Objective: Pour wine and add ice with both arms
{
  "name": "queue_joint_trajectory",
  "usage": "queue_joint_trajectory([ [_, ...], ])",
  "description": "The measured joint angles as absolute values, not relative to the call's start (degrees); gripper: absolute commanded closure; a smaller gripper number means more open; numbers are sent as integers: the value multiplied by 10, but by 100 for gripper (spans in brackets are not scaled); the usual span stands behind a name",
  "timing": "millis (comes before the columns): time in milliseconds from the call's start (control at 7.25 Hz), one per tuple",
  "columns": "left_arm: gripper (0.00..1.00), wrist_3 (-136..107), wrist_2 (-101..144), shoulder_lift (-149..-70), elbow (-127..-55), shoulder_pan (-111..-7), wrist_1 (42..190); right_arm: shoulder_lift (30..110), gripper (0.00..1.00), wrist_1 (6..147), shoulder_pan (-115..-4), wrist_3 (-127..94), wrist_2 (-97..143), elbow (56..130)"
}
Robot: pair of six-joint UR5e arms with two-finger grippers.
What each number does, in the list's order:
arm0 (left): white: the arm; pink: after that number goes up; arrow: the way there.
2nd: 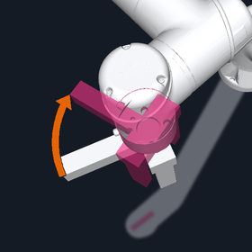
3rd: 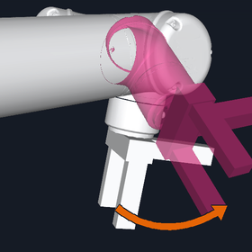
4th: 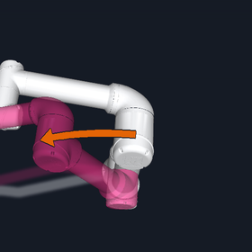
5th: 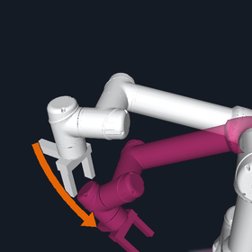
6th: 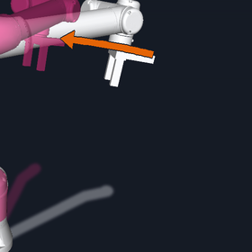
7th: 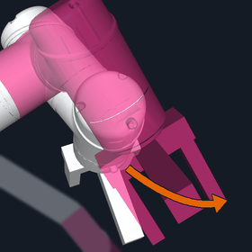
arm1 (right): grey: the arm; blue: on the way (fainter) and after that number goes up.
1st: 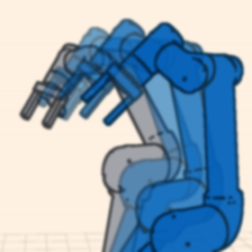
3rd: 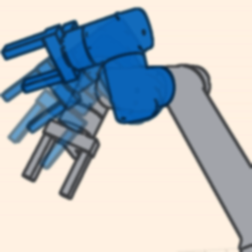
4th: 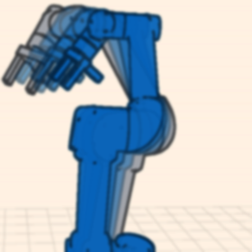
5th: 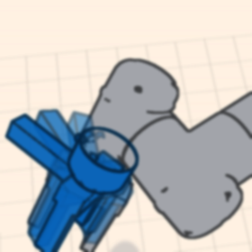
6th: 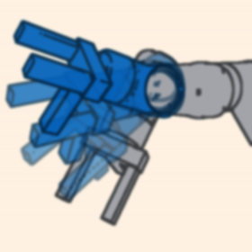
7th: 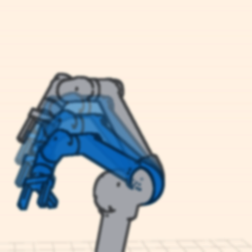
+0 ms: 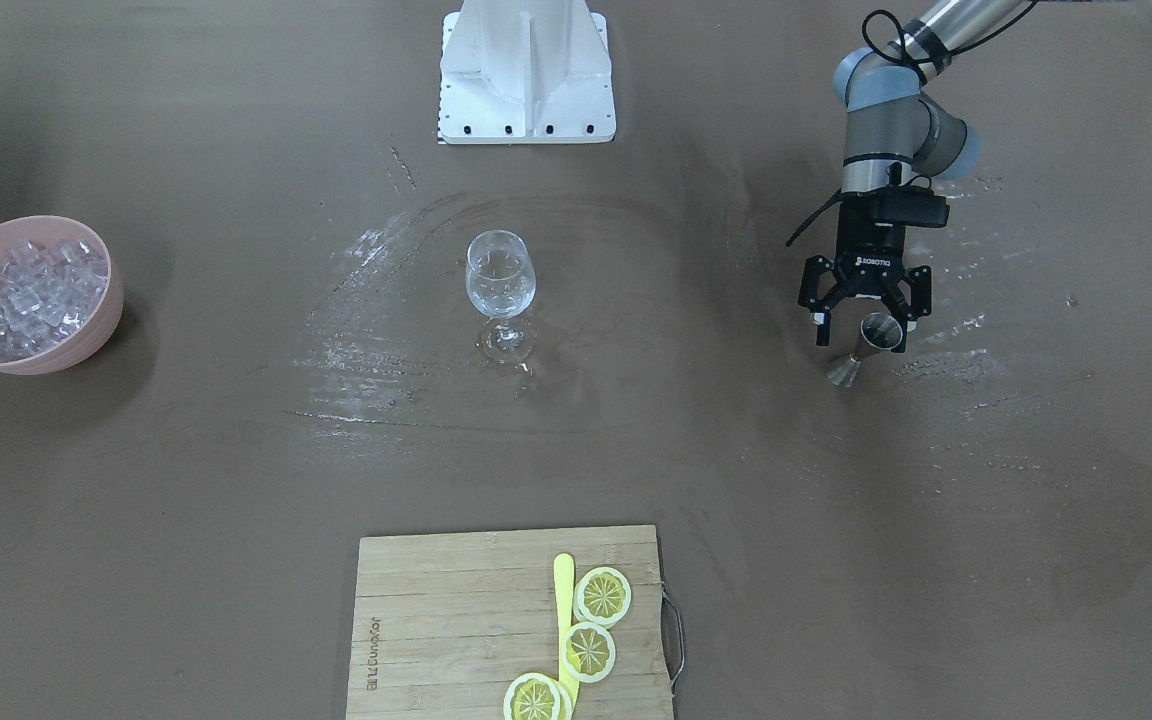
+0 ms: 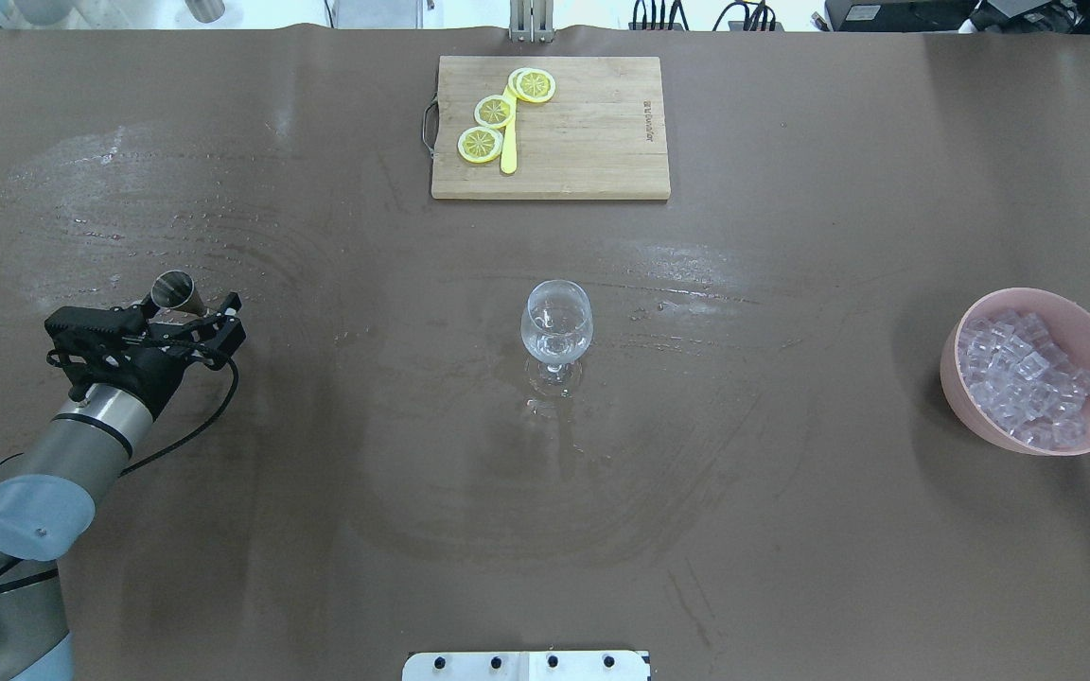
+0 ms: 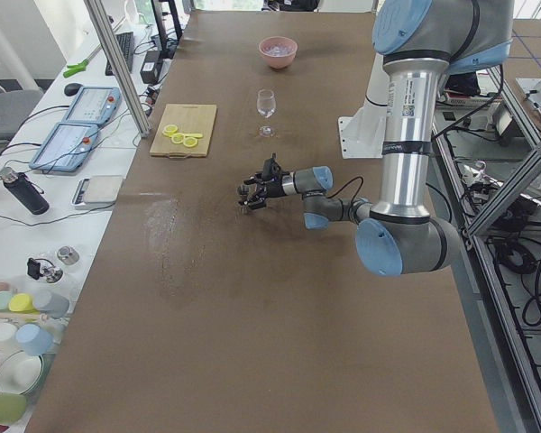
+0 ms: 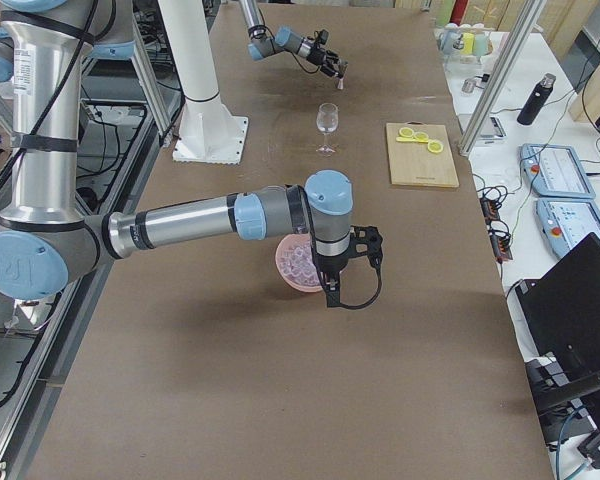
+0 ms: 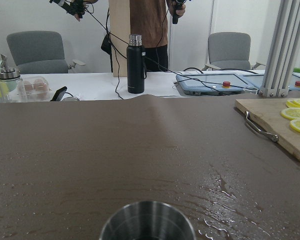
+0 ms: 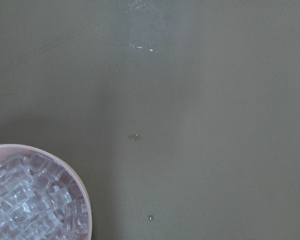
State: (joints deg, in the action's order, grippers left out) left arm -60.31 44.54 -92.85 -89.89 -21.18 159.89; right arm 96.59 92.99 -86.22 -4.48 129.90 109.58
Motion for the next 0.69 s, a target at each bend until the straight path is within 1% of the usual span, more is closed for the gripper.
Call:
queue_joint_trajectory([
  [689, 3, -605, 446, -953, -867, -226, 1598, 966, 0, 930, -862, -45, 1299, 1094],
])
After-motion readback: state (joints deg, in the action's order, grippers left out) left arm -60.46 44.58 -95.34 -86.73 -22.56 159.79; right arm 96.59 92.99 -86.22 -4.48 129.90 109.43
